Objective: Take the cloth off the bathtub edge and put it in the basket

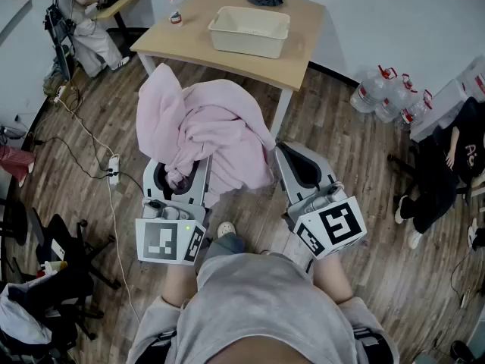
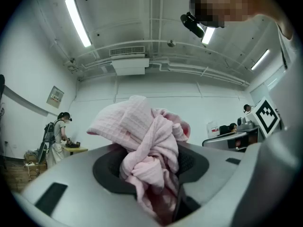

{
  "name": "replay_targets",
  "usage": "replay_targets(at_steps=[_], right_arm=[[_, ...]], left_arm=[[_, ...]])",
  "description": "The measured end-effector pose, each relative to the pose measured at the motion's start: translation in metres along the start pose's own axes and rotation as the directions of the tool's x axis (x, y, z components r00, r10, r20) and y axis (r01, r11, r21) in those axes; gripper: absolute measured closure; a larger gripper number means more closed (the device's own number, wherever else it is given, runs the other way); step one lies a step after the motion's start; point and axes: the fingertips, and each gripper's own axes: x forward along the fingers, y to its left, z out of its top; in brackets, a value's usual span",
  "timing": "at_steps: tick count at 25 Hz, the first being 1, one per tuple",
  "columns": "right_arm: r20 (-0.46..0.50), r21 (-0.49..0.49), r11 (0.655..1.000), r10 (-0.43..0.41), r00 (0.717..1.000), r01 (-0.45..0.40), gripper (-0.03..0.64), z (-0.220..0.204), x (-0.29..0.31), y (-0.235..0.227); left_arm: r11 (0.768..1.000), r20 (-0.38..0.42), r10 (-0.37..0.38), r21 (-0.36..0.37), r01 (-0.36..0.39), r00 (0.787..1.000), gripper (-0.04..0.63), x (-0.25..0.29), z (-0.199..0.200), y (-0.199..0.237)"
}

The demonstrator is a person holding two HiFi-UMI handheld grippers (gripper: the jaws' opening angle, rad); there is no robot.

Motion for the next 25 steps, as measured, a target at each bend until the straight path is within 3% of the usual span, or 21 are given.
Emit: replay_targets(at_steps=[12,25], right_arm=[[0.007,-0.009,1.000,-0.004,1.000,0.004,0.611,0.004,-0.009,0.004],[0.024,0.007,1.000,-0.029,0.999,0.029,0.611,0.006,0.040,0.004]], left_arm=[[1.000,0.023,0.002,-0.001,-0.002,1.000,0.376,-0.009,0.007,-0.005],[0.999,0.032,-0.040,-0.009,0.041,0.999,0.376,0.018,0.002,0.041]])
